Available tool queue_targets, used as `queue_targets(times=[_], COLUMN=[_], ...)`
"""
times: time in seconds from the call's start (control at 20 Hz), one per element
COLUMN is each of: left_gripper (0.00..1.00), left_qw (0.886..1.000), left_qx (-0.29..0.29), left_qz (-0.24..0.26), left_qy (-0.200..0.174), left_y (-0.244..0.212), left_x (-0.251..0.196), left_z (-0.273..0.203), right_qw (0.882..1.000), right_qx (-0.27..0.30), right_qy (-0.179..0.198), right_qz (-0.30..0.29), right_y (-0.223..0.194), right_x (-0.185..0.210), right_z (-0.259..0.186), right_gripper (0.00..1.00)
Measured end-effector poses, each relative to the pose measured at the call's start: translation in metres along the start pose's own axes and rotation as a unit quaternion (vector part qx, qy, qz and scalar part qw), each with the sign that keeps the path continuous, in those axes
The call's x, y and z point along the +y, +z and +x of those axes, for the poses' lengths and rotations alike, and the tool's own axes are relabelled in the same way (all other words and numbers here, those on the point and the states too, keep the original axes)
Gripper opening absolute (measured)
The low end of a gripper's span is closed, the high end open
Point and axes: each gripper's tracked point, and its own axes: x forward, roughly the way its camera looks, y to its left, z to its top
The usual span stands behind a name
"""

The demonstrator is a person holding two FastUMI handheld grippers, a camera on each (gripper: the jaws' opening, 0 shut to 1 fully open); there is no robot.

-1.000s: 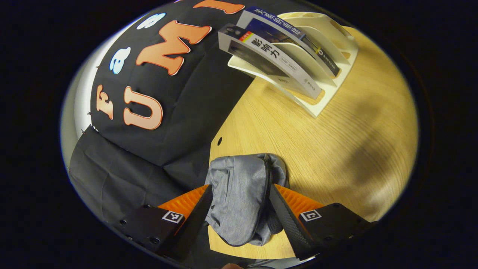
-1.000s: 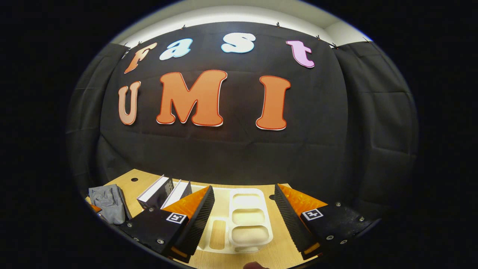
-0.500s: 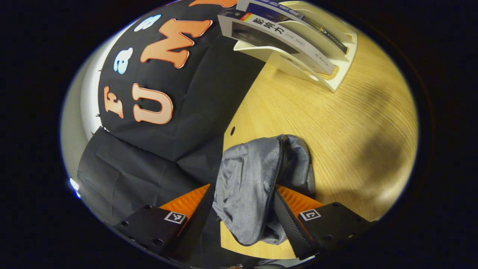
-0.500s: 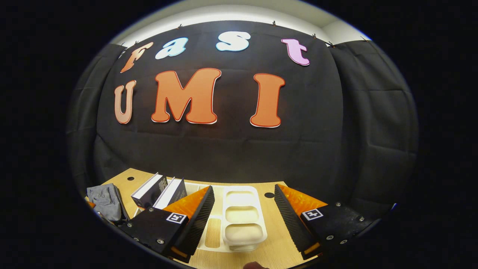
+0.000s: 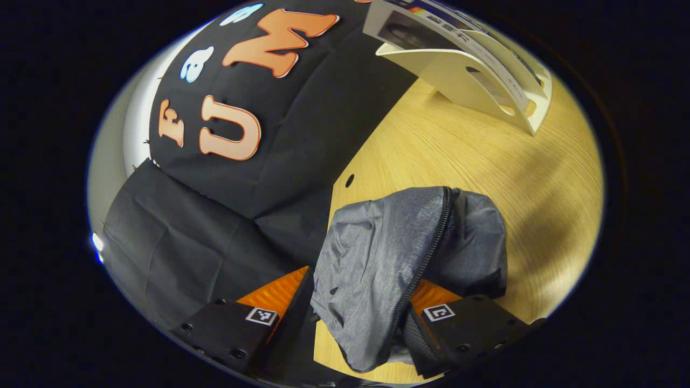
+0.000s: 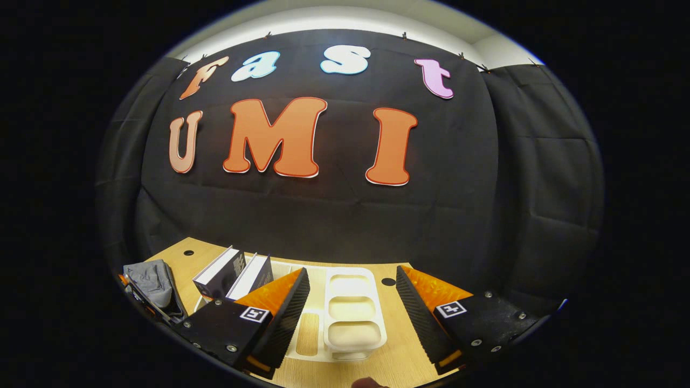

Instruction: Open the schoolbag, grab two books from the bookshelf and put them into the schoolbag.

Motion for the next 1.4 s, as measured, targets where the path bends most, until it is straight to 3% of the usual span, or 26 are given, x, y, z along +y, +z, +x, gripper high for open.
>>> queue_targets(times=[0.15,0.2,0.25,0.3,0.5,0.75,0.9,1.25,1.4], left_gripper=[0.65,0.51,0.46,0.34,0.11,0.1,0.08,0.07,0.07], left_qw=[0.996,0.994,0.992,0.989,0.972,0.946,0.931,0.896,0.885], left_qx=[-0.024,-0.034,-0.045,-0.054,-0.086,-0.121,-0.135,-0.145,-0.13], left_qz=[-0.066,-0.081,-0.094,-0.103,-0.134,-0.182,-0.199,-0.208,-0.21], left_qy=[-0.052,-0.063,-0.078,-0.094,-0.171,-0.239,-0.275,-0.364,-0.396], left_y=[0.007,0.01,0.014,0.017,0.024,0.041,0.053,0.071,0.073], left_x=[0.01,0.02,0.028,0.033,0.05,0.088,0.109,0.145,0.158], left_z=[0.006,0.007,0.009,0.01,0.008,0.017,0.025,0.032,0.036], right_qw=[1.0,1.0,0.999,0.999,0.997,0.994,0.995,0.994,0.993], right_qx=[0.001,0.001,0.0,0.002,0.016,-0.001,0.0,0.056,0.076], right_qy=[-0.017,-0.024,-0.034,-0.045,-0.079,-0.102,-0.094,-0.091,-0.087], right_qz=[-0.004,-0.006,-0.01,-0.012,-0.005,-0.029,-0.027,-0.003,-0.032], right_y=[0.005,0.007,0.009,0.01,0.016,0.045,0.056,0.062,0.066], right_x=[0.008,0.013,0.017,0.023,0.051,0.086,0.112,0.136,0.138], right_z=[-0.006,-0.007,-0.009,-0.01,-0.018,-0.028,-0.03,-0.034,-0.03], right_gripper=[0.96,0.96,0.96,0.96,0.96,0.96,0.96,0.96,0.96])
